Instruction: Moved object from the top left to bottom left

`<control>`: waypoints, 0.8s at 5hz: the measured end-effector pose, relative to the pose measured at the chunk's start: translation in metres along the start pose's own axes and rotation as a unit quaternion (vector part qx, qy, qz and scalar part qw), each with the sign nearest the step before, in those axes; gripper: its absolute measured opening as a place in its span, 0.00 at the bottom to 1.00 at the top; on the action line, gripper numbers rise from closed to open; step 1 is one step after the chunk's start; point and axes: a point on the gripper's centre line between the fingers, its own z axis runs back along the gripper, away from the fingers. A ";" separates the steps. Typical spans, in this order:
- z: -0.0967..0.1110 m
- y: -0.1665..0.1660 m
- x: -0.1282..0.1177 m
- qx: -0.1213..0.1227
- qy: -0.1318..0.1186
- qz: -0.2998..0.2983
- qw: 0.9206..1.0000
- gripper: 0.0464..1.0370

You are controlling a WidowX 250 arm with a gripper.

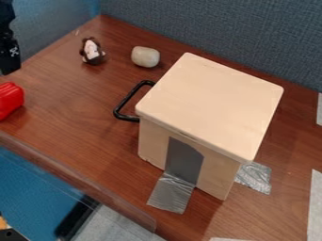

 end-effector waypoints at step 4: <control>-0.037 0.007 0.118 -0.043 -0.024 0.085 0.995 0.96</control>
